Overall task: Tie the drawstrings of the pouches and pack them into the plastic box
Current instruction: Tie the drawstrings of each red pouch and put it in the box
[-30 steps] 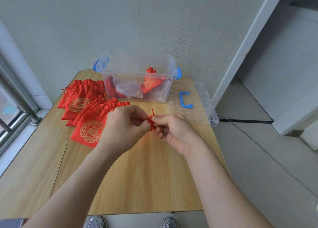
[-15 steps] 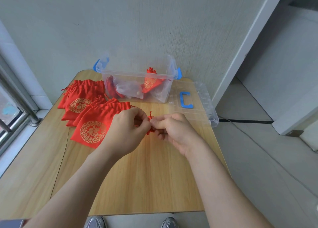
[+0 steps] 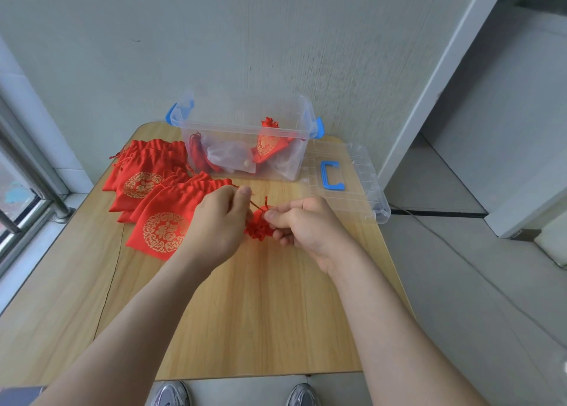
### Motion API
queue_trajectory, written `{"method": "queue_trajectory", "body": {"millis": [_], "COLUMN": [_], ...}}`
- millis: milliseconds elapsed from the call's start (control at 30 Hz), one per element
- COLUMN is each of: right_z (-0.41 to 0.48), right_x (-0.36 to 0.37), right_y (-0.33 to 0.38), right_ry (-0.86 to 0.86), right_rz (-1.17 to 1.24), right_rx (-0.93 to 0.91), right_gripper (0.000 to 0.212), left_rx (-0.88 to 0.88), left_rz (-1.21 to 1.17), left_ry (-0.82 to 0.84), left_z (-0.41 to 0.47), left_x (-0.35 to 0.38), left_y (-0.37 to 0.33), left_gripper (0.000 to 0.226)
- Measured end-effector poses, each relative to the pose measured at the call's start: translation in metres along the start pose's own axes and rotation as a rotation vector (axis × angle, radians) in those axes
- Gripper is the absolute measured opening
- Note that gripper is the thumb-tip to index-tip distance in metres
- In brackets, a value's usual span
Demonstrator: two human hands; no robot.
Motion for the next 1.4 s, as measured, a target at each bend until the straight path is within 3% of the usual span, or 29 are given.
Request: {"method": "queue_trajectory", "body": {"millis": [100, 233, 367, 567, 1000, 1167, 1400], "right_z": [0.0, -0.001, -0.002, -0.008, -0.018, -0.02, -0.023], "right_x": [0.001, 0.002, 0.006, 0.004, 0.01, 0.016, 0.025], "right_y": [-0.001, -0.002, -0.002, 0.002, 0.011, 0.014, 0.024], "right_ry": [-0.011, -0.013, 0.033, 0.017, -0.228, -0.276, -0.242], "right_rz": [-0.009, -0.026, -0.042, -0.104, -0.574, -0.687, -0.634], "right_rx": [0.02, 0.037, 0.026, -0.066, -0.202, -0.308, -0.424], "right_gripper": [0.006, 0.012, 0.019, 0.005, 0.011, 0.017, 0.02], "left_rx": [-0.105, 0.044, 0.147, 0.127, 0.032, 0.01, 0.208], "left_rz": [-0.108, 0.028, 0.086, 0.147, 0.229, 0.221, 0.102], "left_ry": [-0.024, 0.102, 0.204, 0.157, 0.131, 0.059, -0.121], "left_z": [-0.002, -0.006, -0.006, 0.001, 0.005, 0.008, 0.006], "left_x": [0.0, 0.008, 0.018, 0.009, 0.0, -0.005, -0.011], "left_y": [0.002, -0.009, -0.006, 0.001, 0.011, 0.012, -0.005], "left_gripper": [0.027, 0.033, 0.024, 0.021, 0.031, 0.019, 0.014]}}
Point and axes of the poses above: each hand's wrist, its own z-axis towards the middle knuckle, its own x-axis out of the palm, y = z × x, the point moved 5 cm from there along z, towards the middle knuckle, and after that the axes turned 12 degrees about x, right-handed, at the moved point
